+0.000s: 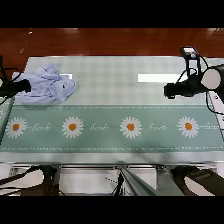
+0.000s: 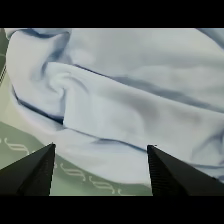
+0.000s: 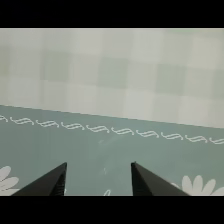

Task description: Fold the shirts.

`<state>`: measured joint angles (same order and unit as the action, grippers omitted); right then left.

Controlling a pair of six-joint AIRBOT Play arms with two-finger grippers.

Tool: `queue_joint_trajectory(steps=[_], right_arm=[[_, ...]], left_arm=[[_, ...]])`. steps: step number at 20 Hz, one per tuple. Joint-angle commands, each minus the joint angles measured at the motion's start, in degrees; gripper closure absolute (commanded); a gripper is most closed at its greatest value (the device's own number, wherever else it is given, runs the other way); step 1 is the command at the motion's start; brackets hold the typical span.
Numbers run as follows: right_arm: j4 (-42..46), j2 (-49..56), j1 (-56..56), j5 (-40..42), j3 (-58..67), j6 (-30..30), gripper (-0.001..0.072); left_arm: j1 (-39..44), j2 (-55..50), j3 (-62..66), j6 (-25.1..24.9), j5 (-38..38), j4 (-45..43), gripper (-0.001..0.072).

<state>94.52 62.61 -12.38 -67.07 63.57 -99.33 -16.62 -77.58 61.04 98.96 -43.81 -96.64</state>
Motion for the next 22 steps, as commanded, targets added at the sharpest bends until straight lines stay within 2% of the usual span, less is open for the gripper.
queue_joint_trajectory(steps=[1,3,8,11,12,19,22], right_arm=[[-1.2,-0.04,-0.04,-0.24,-0.02,-0.04,0.0226],[-1.22,-0.04,-0.04,-0.28,-0.02,-0.07,0.0226],[-1.2,-0.04,-0.04,-0.24,-0.02,-0.07,0.0227],[-1.2,-0.04,-0.04,-0.22,-0.02,-0.04,0.0227],[-1.18,-0.04,-0.04,-0.22,-0.02,-0.04,0.0226],[-1.14,-0.04,-0.04,-0.2,-0.02,-0.02,0.0227],[-1.01,-0.04,-0.04,-0.17,-0.02,0.0,0.0227]], left_arm=[[-0.52,-5.07,0.02,-0.09,7.19,3.85,-0.0013],[0.24,-7.32,0.02,-0.09,9.75,4.39,-0.0013],[1.29,-12.61,0.61,-0.17,9.73,4.81,0.0002],[1.29,-12.57,3.89,-2.27,8.63,5.2,0.0643],[1.27,-12.57,4.85,-2.23,8.59,5.2,0.0692],[1.29,-12.57,9.42,-2.32,2.19,5.22,0.0694],[1.29,-12.46,9.44,-5.86,0.17,5.25,0.0696]])
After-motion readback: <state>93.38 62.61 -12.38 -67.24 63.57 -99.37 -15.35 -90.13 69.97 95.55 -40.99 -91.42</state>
